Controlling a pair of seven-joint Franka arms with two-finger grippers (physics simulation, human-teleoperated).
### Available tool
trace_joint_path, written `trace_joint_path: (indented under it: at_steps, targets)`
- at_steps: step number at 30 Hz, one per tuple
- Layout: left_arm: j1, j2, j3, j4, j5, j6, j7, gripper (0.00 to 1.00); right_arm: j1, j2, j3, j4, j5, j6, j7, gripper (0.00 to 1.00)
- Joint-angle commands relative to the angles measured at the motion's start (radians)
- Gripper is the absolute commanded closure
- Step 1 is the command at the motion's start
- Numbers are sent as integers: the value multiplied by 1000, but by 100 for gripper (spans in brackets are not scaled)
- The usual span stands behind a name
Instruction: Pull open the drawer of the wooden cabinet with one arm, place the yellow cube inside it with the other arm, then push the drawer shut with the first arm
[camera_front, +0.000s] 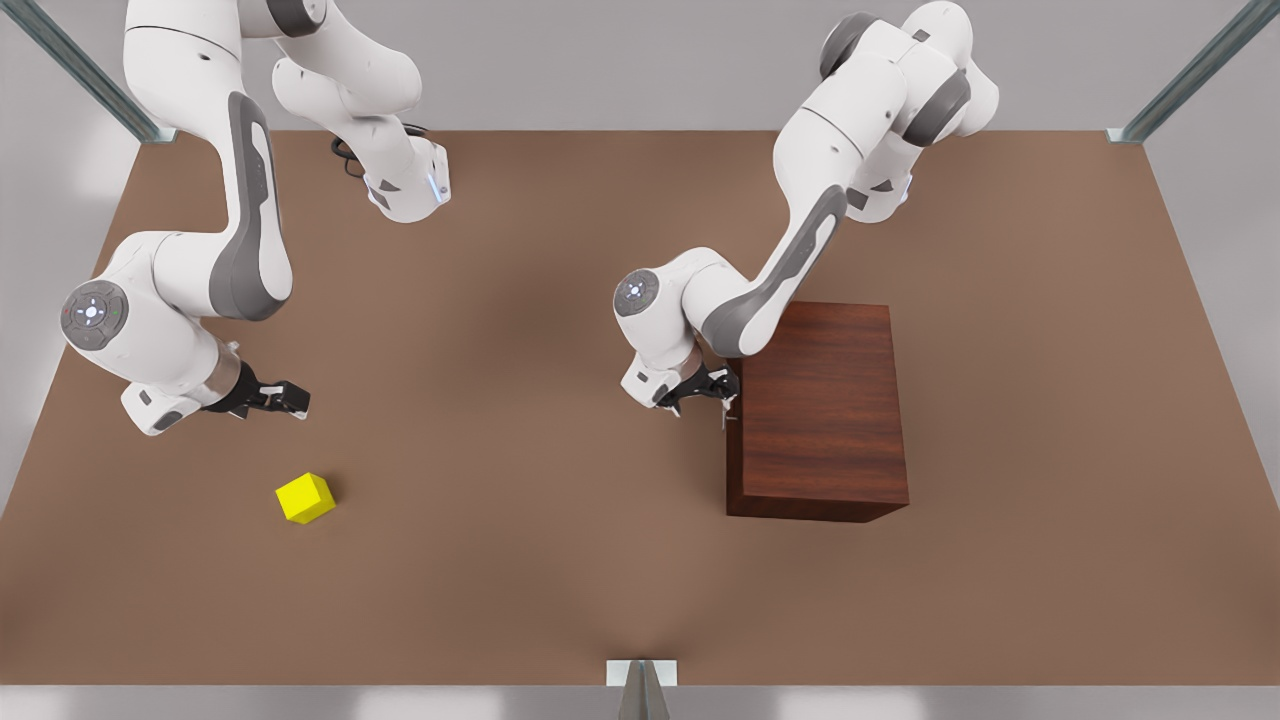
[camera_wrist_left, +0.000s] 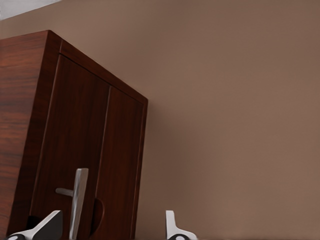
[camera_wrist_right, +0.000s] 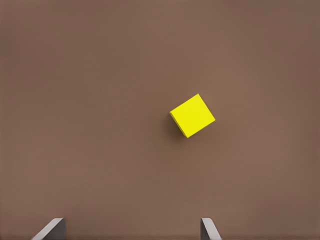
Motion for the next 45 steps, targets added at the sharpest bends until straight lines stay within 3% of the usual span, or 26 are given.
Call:
trace_joint_path:
  at_steps: [1,45]
  targets:
    - [-6,3,1,-3,14,12,-67,0,0,-1,1,0,1,0,-2,0]
    - [-75,44,-33,29,-30,104,-26,0,0,1,1,2,1,0,-2,0]
